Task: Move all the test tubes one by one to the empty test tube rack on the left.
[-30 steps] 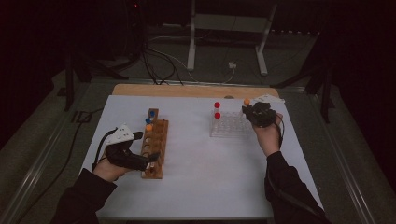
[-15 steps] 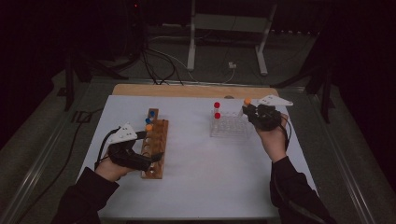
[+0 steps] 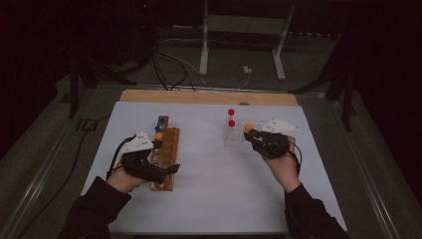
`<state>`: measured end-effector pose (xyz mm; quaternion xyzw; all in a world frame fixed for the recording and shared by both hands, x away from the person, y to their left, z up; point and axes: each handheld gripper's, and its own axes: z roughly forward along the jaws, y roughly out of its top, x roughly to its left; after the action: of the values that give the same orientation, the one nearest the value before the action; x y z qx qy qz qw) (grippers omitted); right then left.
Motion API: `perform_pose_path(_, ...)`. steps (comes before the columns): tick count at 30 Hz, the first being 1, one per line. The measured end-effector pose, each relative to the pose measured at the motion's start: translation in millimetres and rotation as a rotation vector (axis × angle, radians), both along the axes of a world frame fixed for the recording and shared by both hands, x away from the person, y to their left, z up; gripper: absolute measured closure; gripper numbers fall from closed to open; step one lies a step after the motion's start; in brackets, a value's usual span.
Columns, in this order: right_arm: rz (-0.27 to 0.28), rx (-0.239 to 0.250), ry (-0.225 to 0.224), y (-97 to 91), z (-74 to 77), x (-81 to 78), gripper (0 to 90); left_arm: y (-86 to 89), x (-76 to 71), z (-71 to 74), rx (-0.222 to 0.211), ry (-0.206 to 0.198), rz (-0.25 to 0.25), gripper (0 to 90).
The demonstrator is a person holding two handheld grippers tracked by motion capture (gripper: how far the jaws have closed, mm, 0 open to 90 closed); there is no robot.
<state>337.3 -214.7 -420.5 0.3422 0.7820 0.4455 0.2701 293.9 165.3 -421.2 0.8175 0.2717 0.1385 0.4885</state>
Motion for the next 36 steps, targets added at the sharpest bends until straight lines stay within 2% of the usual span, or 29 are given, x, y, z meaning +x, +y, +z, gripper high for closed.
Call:
perform_pose_path(12, 0.130, -0.016, 0.032, 32.1, -17.7, -28.7, 75.1, -23.2, 1.2, 3.8, 0.012, 0.013, -0.042, 3.1)
perform_pose_path(16, 0.170, -0.023, 0.040, 43.1, -21.4, -37.4, 75.1, -32.8, 0.9, 5.8, 0.006, 0.010, -0.067, 5.2)
perform_pose_path(21, 0.216, -0.033, 0.050, 55.8, -25.9, -44.2, 75.1, -47.5, 0.4, 7.8, 0.021, 0.003, -0.094, 8.7)
perform_pose_path(28, 0.251, -0.032, 0.060, 64.6, -27.4, -48.7, 75.2, -64.1, 0.9, 9.8, 0.010, -0.017, -0.130, 22.0)
perform_pose_path(36, 0.264, -0.032, 0.070, 68.7, -29.0, -50.5, 75.1, -83.3, 2.3, 10.4, 0.014, -0.046, -0.156, 39.4)
